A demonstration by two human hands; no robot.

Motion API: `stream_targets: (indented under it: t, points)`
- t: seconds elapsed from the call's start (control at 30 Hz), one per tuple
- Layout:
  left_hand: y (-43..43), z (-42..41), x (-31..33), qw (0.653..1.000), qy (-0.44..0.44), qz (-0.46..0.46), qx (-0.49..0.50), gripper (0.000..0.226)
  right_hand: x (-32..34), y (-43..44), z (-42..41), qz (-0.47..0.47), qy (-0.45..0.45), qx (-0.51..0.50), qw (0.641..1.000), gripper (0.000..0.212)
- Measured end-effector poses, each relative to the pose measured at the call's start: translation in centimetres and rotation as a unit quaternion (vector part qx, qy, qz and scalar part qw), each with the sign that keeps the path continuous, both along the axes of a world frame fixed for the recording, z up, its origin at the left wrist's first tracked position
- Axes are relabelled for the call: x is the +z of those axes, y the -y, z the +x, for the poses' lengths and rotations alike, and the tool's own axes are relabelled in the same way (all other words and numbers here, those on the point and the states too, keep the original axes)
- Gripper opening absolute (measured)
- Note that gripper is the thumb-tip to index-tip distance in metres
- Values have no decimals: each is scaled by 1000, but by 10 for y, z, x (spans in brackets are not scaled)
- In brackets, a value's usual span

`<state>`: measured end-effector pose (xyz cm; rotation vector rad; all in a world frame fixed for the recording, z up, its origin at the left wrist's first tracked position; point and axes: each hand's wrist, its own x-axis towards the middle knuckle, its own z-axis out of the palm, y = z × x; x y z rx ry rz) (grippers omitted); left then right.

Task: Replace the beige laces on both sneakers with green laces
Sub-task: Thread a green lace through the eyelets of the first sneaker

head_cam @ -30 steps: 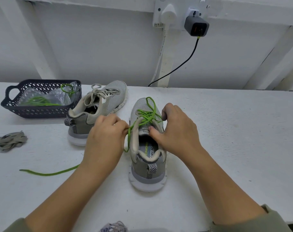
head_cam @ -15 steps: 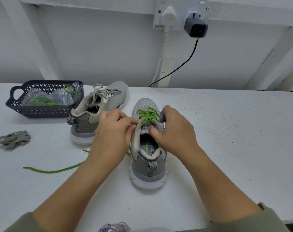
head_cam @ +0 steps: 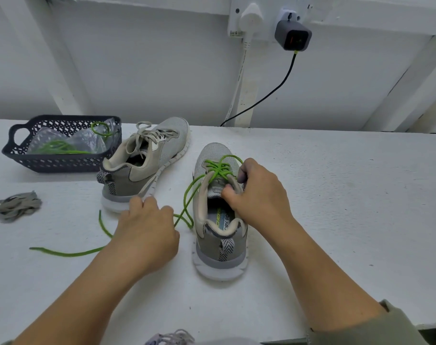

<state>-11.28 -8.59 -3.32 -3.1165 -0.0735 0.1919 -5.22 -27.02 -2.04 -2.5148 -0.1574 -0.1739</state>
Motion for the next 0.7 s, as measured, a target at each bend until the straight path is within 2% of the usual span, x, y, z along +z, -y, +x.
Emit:
stream_targets:
  t: [0.03,0.1,0.17,0.23,0.27,0.33,0.37,0.4,0.47,0.57,0.63,0.7]
  points:
    - [1,4,-2,998,48,-48,-2,23,0,-1,0,3,-2,1,1000,23]
    - [5,19,-9,963,189,-189,-37,22,0,-1,0,8,-5,3,1000,24]
    - [6,32,-8,932,237,-262,-80,19,0,-2,0,10,-6,3,1000,25]
    - [0,34,-9,939,230,-243,-82,21,0,-2,-1,14,-8,1,1000,24]
    - [-3,30,-9,957,192,-209,-65,21,0,-1,-1,16,-10,-3,1000,24]
    - [-7,19,-10,992,63,-106,-15,19,0,-1,-1,19,-12,-10,1000,23]
    - [-7,15,-12,996,15,-83,1,20,0,-1,-1,21,-13,-11,1000,23]
    - [-5,12,-11,996,8,-87,9,21,0,-1,-1,21,-13,-10,1000,22]
    - [3,15,-8,983,97,-154,11,22,0,-2,-2,21,-13,-6,1000,23]
    - [12,29,-3,932,246,-265,-12,17,0,-1,-2,21,-12,-3,1000,22]
    - [10,31,-4,928,255,-272,-9,11,0,-1,-3,22,-12,-3,1000,23]
    - [6,29,-10,948,204,-244,9,11,0,-1,-2,22,-14,-3,1000,23]
